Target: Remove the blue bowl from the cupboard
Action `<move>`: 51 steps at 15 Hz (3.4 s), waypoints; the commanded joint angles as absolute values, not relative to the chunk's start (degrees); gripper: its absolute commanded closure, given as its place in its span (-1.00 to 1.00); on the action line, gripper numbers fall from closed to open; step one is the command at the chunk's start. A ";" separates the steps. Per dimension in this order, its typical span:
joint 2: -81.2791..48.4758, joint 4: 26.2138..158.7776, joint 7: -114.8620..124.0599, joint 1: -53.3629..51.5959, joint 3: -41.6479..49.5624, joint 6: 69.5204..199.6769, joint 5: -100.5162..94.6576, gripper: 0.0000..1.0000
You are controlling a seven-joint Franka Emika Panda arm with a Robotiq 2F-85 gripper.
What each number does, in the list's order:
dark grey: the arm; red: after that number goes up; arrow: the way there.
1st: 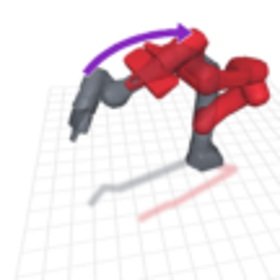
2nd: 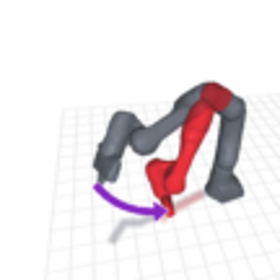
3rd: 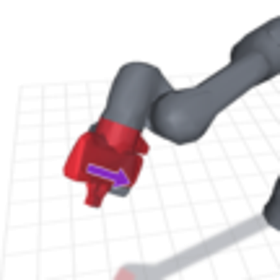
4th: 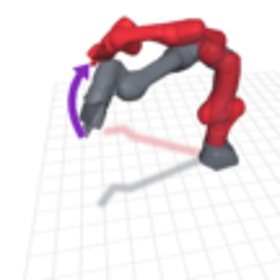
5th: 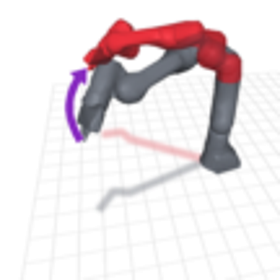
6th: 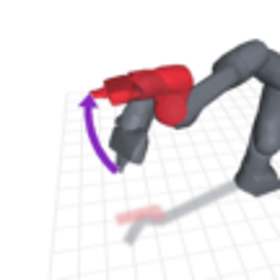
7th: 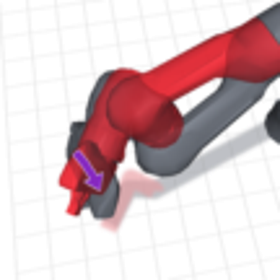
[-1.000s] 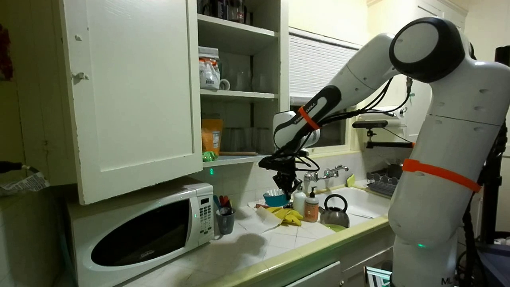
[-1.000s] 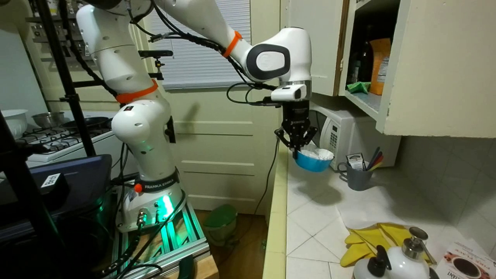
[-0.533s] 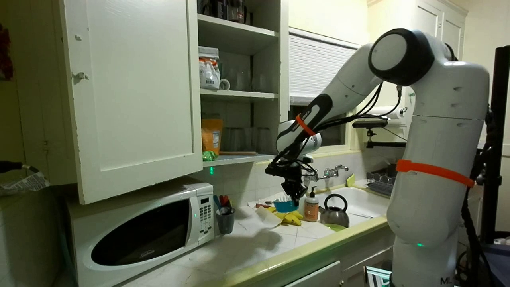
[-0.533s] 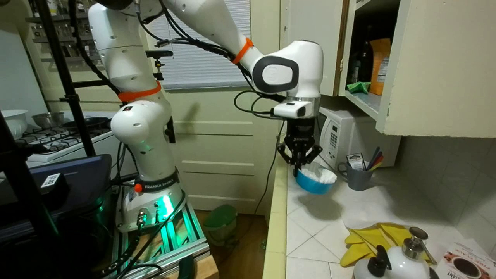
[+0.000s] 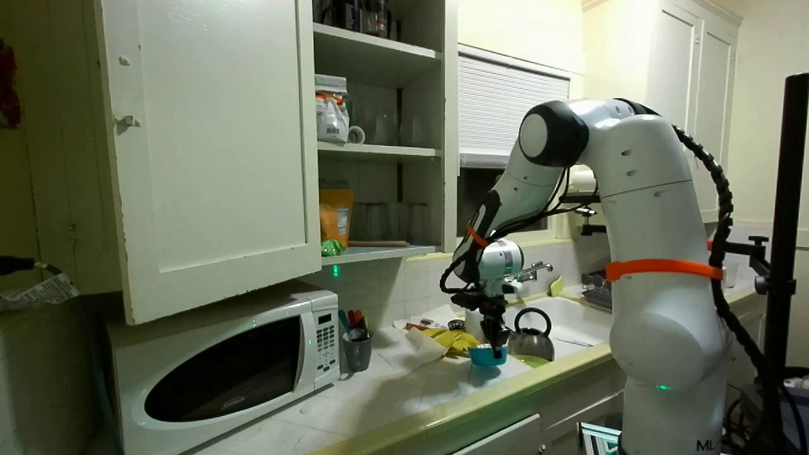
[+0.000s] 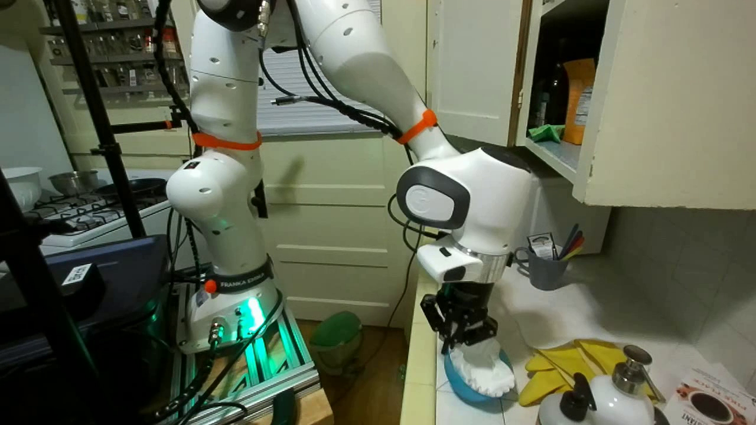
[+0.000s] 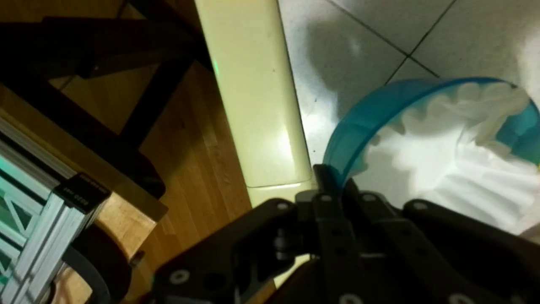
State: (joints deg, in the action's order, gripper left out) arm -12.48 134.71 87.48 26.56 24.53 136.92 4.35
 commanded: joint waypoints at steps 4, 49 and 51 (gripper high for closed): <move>-17.47 132.72 93.06 26.41 26.49 140.09 19.18 0.30; 27.02 133.16 35.33 23.21 13.62 114.44 -24.51 -1.00; 27.85 131.43 29.86 22.69 13.06 114.17 -24.43 -1.00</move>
